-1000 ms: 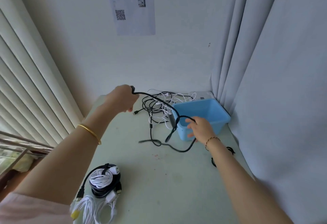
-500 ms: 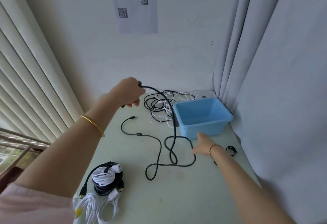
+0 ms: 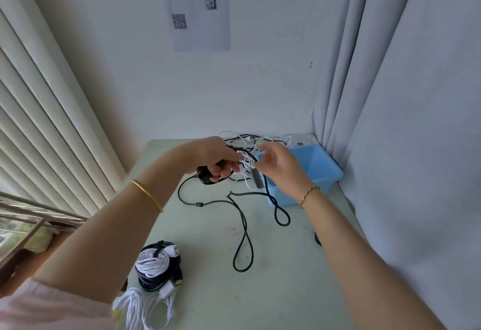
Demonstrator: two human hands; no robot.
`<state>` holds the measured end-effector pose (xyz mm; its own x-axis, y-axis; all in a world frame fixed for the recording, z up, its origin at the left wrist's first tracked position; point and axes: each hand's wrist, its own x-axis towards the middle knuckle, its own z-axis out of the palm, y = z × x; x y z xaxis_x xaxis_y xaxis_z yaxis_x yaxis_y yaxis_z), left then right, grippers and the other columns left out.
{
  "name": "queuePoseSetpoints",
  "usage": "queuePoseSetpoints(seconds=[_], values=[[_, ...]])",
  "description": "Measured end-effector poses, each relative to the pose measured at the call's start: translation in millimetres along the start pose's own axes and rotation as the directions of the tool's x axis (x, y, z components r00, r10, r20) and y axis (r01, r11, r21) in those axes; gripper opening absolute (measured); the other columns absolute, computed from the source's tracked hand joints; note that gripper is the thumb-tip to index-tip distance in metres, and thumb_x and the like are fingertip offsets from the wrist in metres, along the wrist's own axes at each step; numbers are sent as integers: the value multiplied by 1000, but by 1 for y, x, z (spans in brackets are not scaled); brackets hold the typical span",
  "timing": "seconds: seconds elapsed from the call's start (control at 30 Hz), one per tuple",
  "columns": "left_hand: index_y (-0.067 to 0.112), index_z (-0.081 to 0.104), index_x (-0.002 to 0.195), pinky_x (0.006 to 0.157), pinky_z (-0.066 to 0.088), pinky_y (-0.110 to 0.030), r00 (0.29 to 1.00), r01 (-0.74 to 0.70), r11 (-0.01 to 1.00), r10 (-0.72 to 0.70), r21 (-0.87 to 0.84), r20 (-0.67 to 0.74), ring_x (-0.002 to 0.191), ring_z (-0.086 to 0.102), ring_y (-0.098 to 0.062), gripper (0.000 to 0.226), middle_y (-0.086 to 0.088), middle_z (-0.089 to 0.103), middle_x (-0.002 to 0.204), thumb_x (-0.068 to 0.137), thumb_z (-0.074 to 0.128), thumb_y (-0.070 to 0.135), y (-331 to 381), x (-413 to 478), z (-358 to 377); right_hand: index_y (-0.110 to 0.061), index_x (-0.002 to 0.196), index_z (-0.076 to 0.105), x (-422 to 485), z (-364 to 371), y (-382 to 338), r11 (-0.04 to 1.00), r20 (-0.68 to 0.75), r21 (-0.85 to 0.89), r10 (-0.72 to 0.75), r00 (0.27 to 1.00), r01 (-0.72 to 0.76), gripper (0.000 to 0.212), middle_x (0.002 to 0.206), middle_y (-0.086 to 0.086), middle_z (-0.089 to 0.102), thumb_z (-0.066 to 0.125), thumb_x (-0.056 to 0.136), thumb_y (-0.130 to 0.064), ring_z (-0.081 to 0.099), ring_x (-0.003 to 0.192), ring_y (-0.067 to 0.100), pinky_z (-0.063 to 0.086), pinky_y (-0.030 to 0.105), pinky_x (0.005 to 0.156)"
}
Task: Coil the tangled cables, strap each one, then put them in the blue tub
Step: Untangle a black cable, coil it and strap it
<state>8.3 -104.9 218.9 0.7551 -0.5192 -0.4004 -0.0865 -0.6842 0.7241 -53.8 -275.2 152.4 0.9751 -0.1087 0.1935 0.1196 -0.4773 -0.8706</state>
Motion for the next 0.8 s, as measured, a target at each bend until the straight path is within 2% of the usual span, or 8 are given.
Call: queuePoseSetpoints(seconds=[0.1, 0.2, 0.27, 0.37, 0.43, 0.53, 0.7, 0.8], values=[[0, 60, 81, 48, 37, -23, 993, -22, 984, 42, -176, 108, 30, 28, -10, 32, -2, 45, 43, 99, 45, 22, 5, -4, 1, -13, 124, 54, 3, 5, 0, 996, 14, -67, -59, 998, 59, 35, 111, -7, 52, 59, 90, -13, 49, 101, 4, 35, 13, 83], [5, 55, 80, 43, 39, -20, 967, -8, 898, 119, -440, 226, 28, 25, -6, 33, 3, 42, 40, 101, 38, 23, 11, -8, 4, -9, 99, 66, 3, 10, -1, 998, -60, -5, -63, 996, 62, 18, 85, -3, 65, 48, 97, -13, 57, 76, -3, 39, 5, 66], [8, 52, 78, 41, 41, -18, 946, 9, 723, 217, -691, 239, 24, 27, -3, 30, 6, 43, 40, 98, 37, 25, 13, -9, 4, -12, 86, 61, 0, 11, 1, 993, -76, 118, 6, 997, 3, 21, 68, -6, 60, 45, 99, -15, 60, 62, -6, 42, 8, 64], [9, 55, 77, 44, 46, -17, 919, 11, 371, 363, -929, 156, 24, 32, -4, 32, 10, 48, 45, 90, 42, 35, 16, -7, 0, -12, 83, 60, -9, 16, 12, 926, 32, 366, 87, 996, -92, 21, 55, -3, 50, 46, 98, -11, 68, 63, 17, 54, 31, 74], [6, 65, 78, 49, 51, -18, 924, -29, 252, 376, -967, 70, 27, 36, -6, 45, 9, 53, 50, 92, 41, 42, 17, -2, 2, -8, 91, 62, -17, 18, 13, 855, 113, 502, 82, 990, -129, 16, 55, 0, 49, 47, 96, -7, 68, 65, 26, 56, 36, 77], [1, 68, 96, 65, 53, -21, 931, -126, 136, 359, -983, -70, 38, 45, -8, 53, 2, 56, 65, 100, 33, 40, 18, 6, 10, -9, 95, 62, -23, 15, 11, 839, 266, 492, 110, 958, -233, 10, 59, 3, 55, 54, 92, -3, 68, 66, 29, 57, 33, 74], [12, 55, 80, 83, 41, -28, 889, -386, 155, 326, -909, -322, 50, 51, -10, 34, -10, 62, 109, 102, 31, 20, 18, 18, 22, -14, 82, 60, -20, 10, 10, 886, 372, 246, 287, 883, -392, 18, 86, 4, 62, 52, 87, 1, 68, 78, 18, 57, 31, 67], [14, 42, 85, 79, 41, -31, 844, -535, 314, 231, -784, -484, 51, 50, -10, 16, -10, 64, 123, 101, 40, 13, 16, 25, 20, -24, 80, 61, -23, 11, 12, 922, 320, 30, 356, 878, -385, 28, 90, -1, 57, 45, 83, -1, 57, 87, 14, 51, 30, 67]])
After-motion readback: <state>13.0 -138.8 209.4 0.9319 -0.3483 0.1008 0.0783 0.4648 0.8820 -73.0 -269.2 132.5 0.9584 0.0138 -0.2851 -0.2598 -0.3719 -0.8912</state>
